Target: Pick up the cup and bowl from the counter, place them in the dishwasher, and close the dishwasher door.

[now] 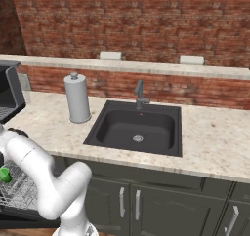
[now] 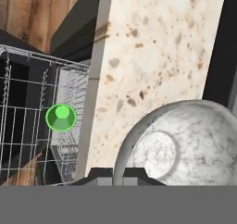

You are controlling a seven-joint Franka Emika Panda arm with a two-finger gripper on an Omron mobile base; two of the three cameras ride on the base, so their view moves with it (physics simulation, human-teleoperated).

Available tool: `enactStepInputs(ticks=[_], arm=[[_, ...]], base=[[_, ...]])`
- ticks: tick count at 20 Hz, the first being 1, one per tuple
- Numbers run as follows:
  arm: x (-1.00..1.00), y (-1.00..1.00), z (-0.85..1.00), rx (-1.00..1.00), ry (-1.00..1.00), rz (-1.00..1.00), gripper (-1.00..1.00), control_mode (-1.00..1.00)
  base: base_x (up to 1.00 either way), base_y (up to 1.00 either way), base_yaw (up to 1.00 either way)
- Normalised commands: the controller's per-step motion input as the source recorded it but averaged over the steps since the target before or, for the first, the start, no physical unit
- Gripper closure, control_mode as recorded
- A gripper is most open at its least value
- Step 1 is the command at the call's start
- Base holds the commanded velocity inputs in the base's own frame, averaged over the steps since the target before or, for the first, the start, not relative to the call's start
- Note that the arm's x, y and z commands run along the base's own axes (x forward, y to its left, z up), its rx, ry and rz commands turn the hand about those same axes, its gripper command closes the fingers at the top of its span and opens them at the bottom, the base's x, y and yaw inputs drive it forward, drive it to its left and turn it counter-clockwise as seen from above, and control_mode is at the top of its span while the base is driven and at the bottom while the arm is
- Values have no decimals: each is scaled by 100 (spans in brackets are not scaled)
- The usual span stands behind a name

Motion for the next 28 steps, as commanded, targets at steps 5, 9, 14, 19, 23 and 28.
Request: enactStepInputs(ticks=[5, 9, 14, 19, 23, 28], arm=[[-89, -37, 13, 0, -12, 1, 100, -100], [-78, -50, 5, 0, -11, 1, 100, -100], [-65, -53, 0, 0, -10, 0, 100, -100], [-47, -52, 0, 0, -8, 0, 100, -100], [-33, -47, 0, 0, -6, 0, 100, -100], [-27, -30, -9, 0, -5, 0, 100, -100]], base=[[0, 0, 0], [0, 0, 0], [0, 0, 0], [0, 0, 0], [0, 0, 0], [0, 0, 0]])
